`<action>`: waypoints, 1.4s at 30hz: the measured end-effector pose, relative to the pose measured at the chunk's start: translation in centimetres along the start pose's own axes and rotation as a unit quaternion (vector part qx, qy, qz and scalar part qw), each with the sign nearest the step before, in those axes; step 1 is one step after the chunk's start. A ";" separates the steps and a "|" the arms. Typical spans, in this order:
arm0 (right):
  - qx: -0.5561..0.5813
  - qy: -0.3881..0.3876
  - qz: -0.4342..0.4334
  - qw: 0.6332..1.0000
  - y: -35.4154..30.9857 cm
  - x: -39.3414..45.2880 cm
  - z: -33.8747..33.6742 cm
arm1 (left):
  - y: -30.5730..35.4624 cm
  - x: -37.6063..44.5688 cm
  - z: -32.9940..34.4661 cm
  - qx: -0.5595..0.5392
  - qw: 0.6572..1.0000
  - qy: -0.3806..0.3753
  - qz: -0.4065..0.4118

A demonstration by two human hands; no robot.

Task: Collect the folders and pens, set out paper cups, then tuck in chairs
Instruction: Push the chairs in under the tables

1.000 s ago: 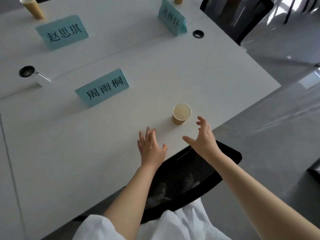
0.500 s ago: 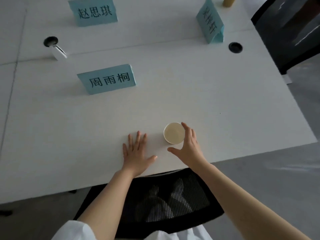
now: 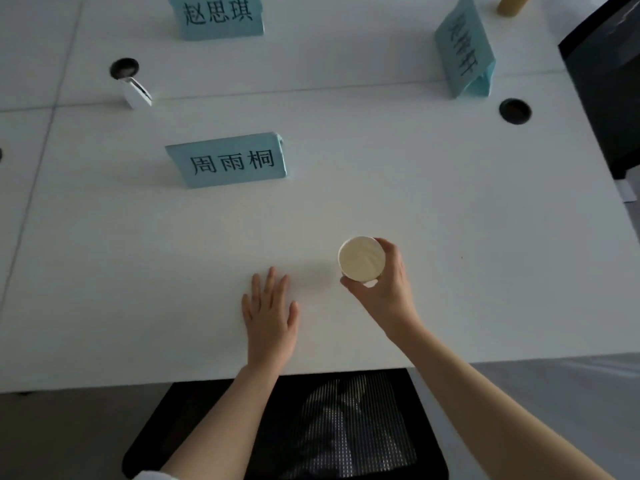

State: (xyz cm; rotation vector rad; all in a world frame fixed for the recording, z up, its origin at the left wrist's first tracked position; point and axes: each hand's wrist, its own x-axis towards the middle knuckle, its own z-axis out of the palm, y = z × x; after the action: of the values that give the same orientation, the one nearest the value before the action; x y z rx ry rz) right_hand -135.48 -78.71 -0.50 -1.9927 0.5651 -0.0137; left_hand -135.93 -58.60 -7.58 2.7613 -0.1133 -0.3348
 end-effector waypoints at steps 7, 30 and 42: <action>0.032 -0.020 -0.013 0.999 -4.2 7.9 1.5 | 0.3 6.5 -0.5 0.011 0.993 0.061 -0.098; -0.031 -0.025 -0.055 0.998 -8.3 21.1 9.1 | 0.4 6.4 0.8 0.086 0.986 0.112 -0.092; -0.070 0.007 0.058 0.996 2.5 4.2 -0.1 | 0.8 6.9 0.4 0.068 0.990 0.056 -0.105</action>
State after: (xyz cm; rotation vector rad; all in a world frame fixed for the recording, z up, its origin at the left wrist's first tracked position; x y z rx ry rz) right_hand -132.73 -81.39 -3.55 -2.0939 0.7074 0.0858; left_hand -129.43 -60.31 -9.19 2.9270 0.1928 -0.2317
